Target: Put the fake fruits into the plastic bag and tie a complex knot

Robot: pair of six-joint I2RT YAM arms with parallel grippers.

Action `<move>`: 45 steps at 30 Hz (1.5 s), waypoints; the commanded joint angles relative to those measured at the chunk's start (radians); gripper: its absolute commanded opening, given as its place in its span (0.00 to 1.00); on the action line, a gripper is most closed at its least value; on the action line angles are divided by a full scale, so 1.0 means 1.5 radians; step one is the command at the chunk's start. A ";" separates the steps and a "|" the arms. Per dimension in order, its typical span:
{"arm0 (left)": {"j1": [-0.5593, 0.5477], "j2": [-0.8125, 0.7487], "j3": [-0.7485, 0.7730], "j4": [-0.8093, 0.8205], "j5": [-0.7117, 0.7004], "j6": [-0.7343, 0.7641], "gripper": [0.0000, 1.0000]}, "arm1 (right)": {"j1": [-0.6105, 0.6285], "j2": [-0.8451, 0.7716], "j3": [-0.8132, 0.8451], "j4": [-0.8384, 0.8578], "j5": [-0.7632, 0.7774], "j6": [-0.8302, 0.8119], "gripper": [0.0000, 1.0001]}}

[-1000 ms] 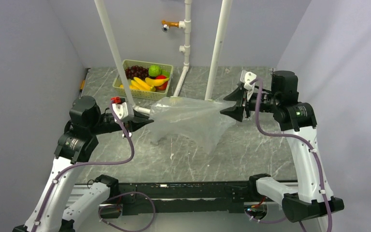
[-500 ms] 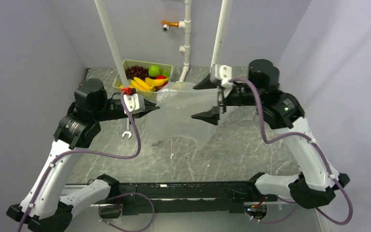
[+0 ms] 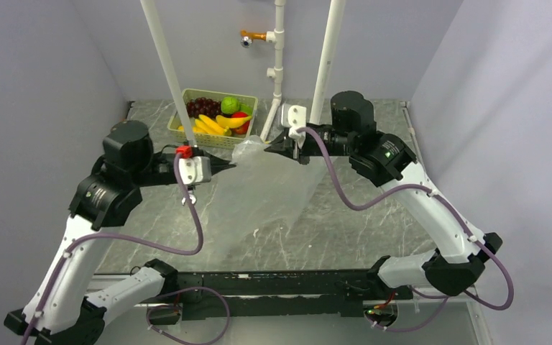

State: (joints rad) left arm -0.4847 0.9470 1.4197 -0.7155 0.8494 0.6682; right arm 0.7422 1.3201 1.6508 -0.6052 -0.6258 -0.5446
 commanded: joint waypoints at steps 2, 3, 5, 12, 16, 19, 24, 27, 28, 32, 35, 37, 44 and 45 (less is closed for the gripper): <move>0.128 -0.073 -0.014 0.043 0.026 -0.104 0.02 | -0.046 -0.102 -0.085 0.009 0.053 -0.018 0.00; 0.166 -0.079 -0.026 0.044 0.036 -0.143 0.19 | -0.057 -0.111 -0.091 0.019 0.049 0.001 0.00; 0.234 -0.082 -0.058 0.007 0.099 -0.160 0.63 | -0.083 -0.115 -0.083 0.036 0.017 0.041 0.00; 0.253 -0.029 -0.163 -0.054 0.204 -0.106 0.99 | -0.097 -0.095 -0.055 0.065 -0.095 0.108 0.00; 0.237 -0.016 -0.206 0.029 0.143 -0.119 0.99 | -0.098 -0.090 -0.064 0.061 -0.139 0.099 0.00; 0.200 -0.006 -0.237 0.048 0.136 -0.109 0.99 | -0.098 -0.081 -0.064 0.084 -0.139 0.122 0.00; 0.181 -0.003 -0.290 -0.019 0.110 -0.117 0.01 | -0.188 -0.061 -0.025 0.032 -0.148 0.131 0.00; 0.329 -0.036 -0.361 0.066 0.175 -0.282 0.00 | -0.253 -0.028 -0.005 -0.076 -0.113 0.080 0.00; 0.357 -0.038 -0.386 0.095 0.185 -0.346 0.00 | -0.258 -0.018 -0.007 -0.091 -0.082 0.078 0.19; 0.385 -0.028 -0.476 0.186 0.202 -0.538 0.00 | -0.264 -0.046 -0.013 -0.079 -0.054 0.178 0.97; 0.401 -0.035 -0.526 0.248 0.169 -0.639 0.00 | -0.264 -0.134 -0.077 -0.060 -0.011 0.263 1.00; 0.423 -0.028 -0.553 0.258 0.163 -0.688 0.00 | -0.266 -0.189 -0.123 -0.081 0.018 0.310 1.00; 0.493 -0.033 -0.636 0.236 0.136 -0.764 0.00 | -0.267 -0.289 -0.333 -0.107 0.038 0.457 0.99; 0.496 -0.035 -0.642 0.235 0.136 -0.771 0.00 | -0.267 -0.289 -0.359 -0.098 0.034 0.476 0.99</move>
State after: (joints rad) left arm 0.2398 0.9077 0.4755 -0.3824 1.0664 -0.3912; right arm 0.3466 0.8524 1.2522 -0.7551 -0.6102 -0.0128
